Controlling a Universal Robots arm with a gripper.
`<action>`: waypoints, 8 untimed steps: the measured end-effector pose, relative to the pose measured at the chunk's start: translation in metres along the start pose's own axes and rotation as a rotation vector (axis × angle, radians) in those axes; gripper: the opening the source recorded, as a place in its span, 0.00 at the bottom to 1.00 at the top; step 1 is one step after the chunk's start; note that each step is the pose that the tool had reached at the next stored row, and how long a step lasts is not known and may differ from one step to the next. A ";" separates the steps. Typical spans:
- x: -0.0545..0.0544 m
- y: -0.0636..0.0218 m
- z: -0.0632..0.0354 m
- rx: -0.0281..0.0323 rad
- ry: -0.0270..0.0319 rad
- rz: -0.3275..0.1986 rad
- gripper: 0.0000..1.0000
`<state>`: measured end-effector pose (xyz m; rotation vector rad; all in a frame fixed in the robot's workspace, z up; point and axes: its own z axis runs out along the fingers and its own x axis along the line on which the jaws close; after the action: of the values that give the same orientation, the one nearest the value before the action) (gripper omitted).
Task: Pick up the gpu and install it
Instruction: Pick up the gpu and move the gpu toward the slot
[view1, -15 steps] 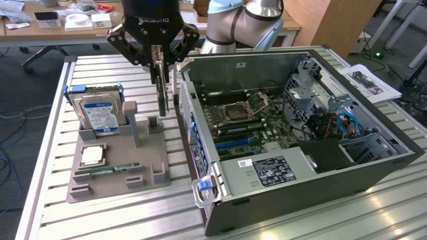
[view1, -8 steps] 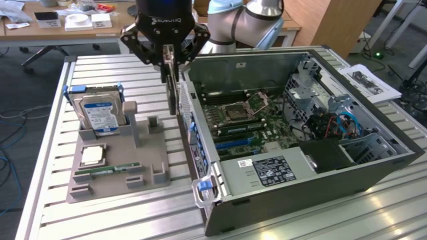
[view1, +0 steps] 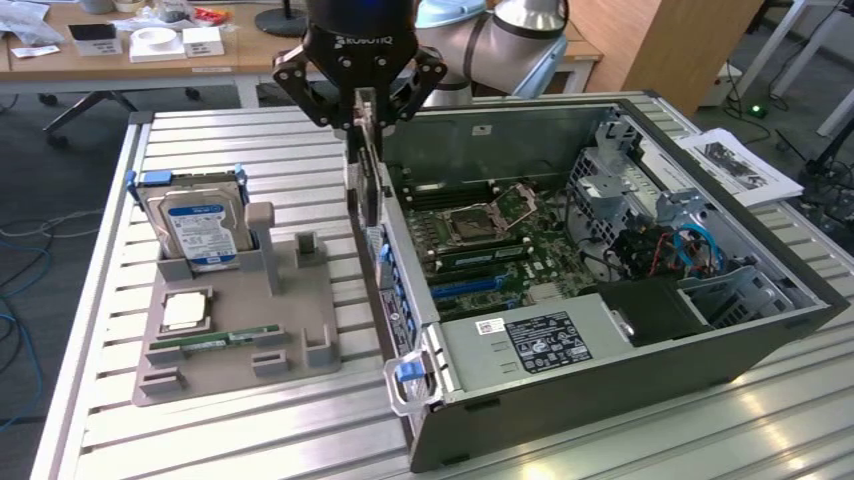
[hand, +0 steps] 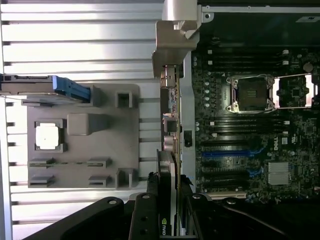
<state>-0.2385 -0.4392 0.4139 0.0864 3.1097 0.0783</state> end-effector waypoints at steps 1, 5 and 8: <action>-0.003 0.0002 0.0001 -0.0004 0.0000 0.000 0.27; -0.016 0.0009 0.0005 -0.0015 0.0002 -0.001 0.27; -0.026 0.0014 0.0008 -0.0025 0.0002 -0.001 0.27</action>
<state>-0.2127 -0.4392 0.4139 0.0849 3.1098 0.0822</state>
